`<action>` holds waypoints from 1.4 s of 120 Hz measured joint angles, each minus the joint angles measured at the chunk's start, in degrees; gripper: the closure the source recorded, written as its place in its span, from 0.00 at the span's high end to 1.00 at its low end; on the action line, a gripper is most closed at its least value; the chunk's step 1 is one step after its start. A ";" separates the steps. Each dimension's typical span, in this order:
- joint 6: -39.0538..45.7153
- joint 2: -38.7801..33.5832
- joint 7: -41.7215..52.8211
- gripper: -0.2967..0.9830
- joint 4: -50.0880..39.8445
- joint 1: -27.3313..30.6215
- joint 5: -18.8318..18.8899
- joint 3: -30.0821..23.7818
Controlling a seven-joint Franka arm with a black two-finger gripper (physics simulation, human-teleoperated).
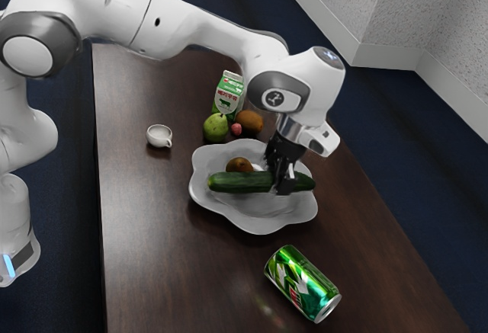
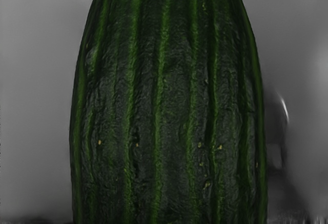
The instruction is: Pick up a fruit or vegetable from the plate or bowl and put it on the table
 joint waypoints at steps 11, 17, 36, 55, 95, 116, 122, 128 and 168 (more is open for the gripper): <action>-0.95 -0.58 -0.07 0.39 2.46 -2.29 0.95 -0.10; -1.35 -0.65 -0.14 0.38 3.29 -3.46 1.26 -0.14; -3.14 -0.68 -0.68 0.38 8.07 -8.50 1.71 -0.26; -5.02 -0.29 -2.00 0.38 10.58 -15.69 1.66 -3.43; -7.01 7.05 -5.45 0.38 18.58 -15.19 0.49 -15.53; -7.63 9.80 -6.54 0.38 18.14 -13.44 -1.00 -15.84; -7.33 9.94 -7.01 0.38 17.00 -15.11 -1.16 -15.86; -6.99 10.01 -7.46 0.38 16.25 -16.08 -1.31 -15.87; -6.06 9.91 -9.99 0.64 15.11 -15.69 -2.73 -15.57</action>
